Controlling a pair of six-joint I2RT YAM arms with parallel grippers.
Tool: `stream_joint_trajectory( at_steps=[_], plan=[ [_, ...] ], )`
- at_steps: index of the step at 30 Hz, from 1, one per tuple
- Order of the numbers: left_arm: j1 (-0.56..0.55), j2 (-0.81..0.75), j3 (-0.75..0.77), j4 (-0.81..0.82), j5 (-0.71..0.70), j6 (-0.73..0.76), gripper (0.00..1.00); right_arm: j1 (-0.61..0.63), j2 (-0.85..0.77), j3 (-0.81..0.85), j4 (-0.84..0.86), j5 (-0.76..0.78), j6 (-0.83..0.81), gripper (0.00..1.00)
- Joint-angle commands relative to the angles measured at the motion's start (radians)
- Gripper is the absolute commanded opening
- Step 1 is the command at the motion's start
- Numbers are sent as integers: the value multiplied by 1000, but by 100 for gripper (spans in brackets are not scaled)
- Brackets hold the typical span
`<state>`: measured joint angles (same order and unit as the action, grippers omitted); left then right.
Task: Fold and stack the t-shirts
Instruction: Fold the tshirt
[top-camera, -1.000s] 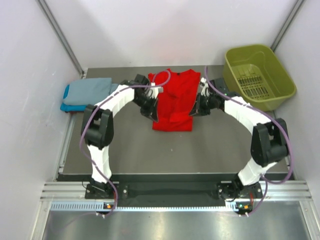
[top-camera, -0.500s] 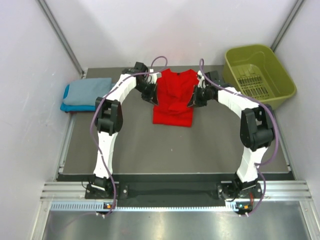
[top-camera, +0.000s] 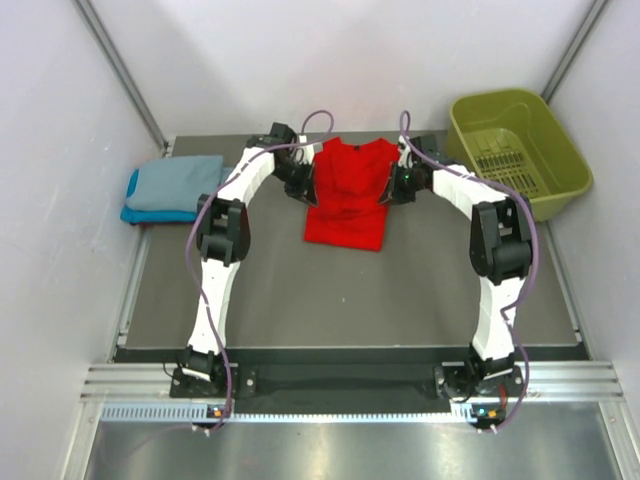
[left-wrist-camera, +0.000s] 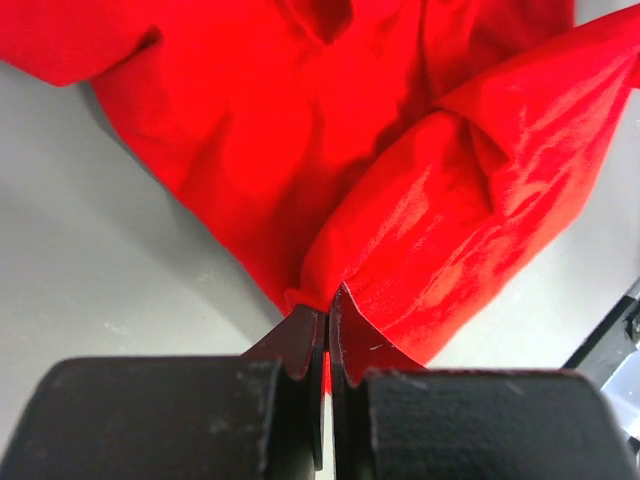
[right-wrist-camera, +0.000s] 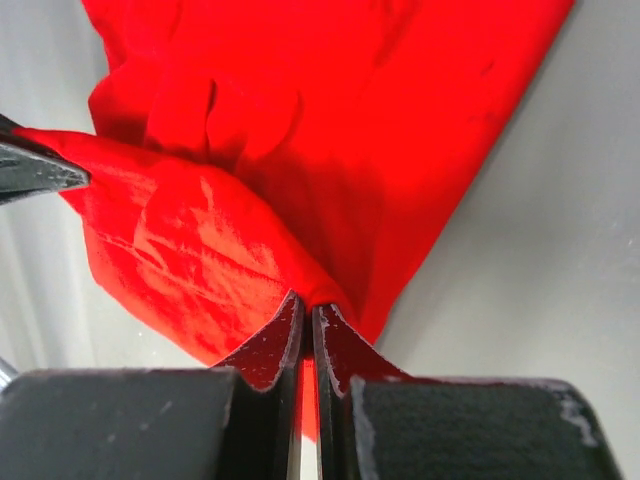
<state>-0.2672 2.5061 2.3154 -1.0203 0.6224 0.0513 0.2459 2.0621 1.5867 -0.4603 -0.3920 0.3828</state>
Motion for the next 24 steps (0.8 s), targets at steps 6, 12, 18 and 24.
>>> stream_joint_trajectory(
  at_steps=[6, 12, 18, 24],
  plan=[
    [0, 34, 59, 95, -49, -28, 0, -10, 56, 67, 72, 15, -33, 0],
    [-9, 14, 107, 104, -107, -8, 25, -10, 33, 75, 75, 48, -64, 26],
    [-7, -114, 93, 86, -185, 13, 52, -8, -71, 62, 55, 87, -146, 67],
    [-4, -320, -149, 106, -113, 6, 52, 26, -125, 62, 49, 50, -177, 69]
  ],
)
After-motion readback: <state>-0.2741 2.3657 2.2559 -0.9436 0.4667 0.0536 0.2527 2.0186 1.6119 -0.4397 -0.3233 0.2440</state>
